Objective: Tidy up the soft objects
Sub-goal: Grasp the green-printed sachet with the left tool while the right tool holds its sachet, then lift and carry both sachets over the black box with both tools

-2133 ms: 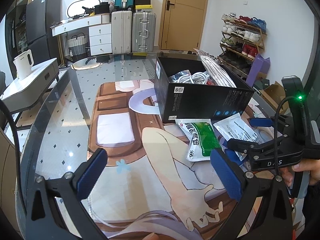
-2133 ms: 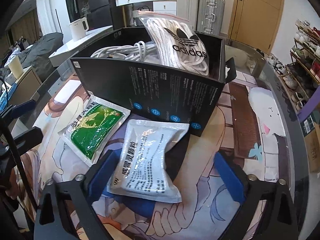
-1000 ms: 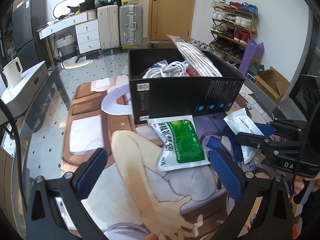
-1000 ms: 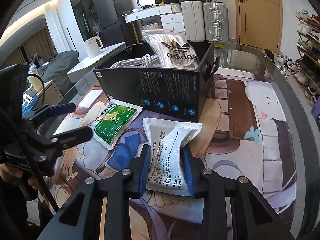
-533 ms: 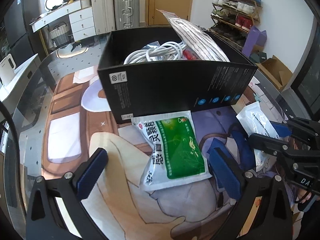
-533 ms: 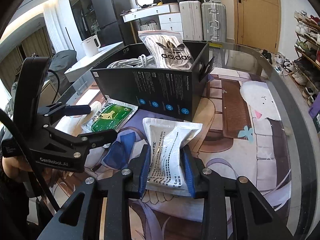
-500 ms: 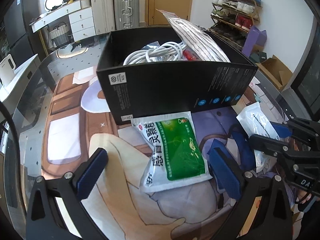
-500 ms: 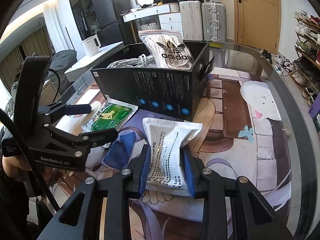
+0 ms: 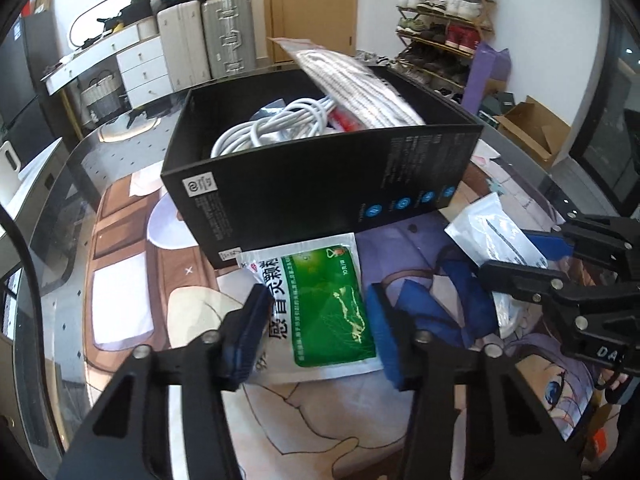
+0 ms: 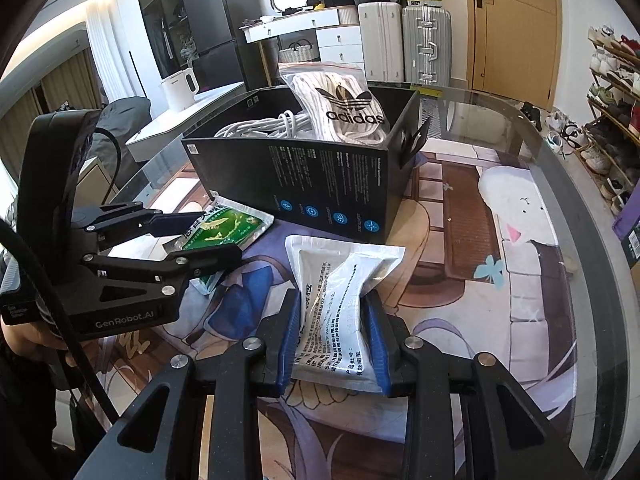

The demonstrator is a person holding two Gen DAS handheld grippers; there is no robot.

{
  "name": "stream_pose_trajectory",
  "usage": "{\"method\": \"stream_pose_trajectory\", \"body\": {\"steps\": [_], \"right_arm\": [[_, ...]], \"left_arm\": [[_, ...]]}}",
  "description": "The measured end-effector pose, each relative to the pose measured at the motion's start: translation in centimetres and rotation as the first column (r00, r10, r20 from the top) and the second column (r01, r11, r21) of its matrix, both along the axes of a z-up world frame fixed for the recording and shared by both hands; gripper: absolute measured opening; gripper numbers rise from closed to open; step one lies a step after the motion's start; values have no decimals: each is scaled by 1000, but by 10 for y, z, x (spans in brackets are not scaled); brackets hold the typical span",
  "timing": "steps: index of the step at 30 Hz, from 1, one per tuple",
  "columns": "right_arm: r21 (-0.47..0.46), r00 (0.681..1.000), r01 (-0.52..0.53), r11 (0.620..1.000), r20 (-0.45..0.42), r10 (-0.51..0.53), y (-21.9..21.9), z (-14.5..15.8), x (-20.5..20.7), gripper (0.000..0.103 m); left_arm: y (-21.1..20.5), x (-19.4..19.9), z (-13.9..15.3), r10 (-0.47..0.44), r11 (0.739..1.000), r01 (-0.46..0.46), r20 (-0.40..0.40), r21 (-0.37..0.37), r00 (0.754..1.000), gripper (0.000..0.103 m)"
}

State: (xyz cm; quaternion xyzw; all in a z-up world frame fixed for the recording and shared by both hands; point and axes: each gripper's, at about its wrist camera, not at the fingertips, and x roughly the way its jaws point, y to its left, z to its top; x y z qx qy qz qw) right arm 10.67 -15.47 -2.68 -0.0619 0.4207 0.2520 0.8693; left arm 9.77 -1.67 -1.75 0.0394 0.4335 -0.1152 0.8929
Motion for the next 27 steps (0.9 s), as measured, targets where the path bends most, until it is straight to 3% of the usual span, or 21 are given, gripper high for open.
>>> {"method": "stream_pose_trajectory", "body": {"steps": [5,15,27], "right_arm": [[-1,1000,7,1000,7,-7,-1,4,-3,31],[4,999,3,1000,47,-3,0,18,-11,31],[53,993,-7,999,117,1,0,46,-17,31]], "left_arm": [[5,-6,3,-13,999,13,1,-46,1000,35],[17,-21,11,1,996,2,34,-94,999,34],[38,-37,50,52,989,-31,146,-146,988,34]]}}
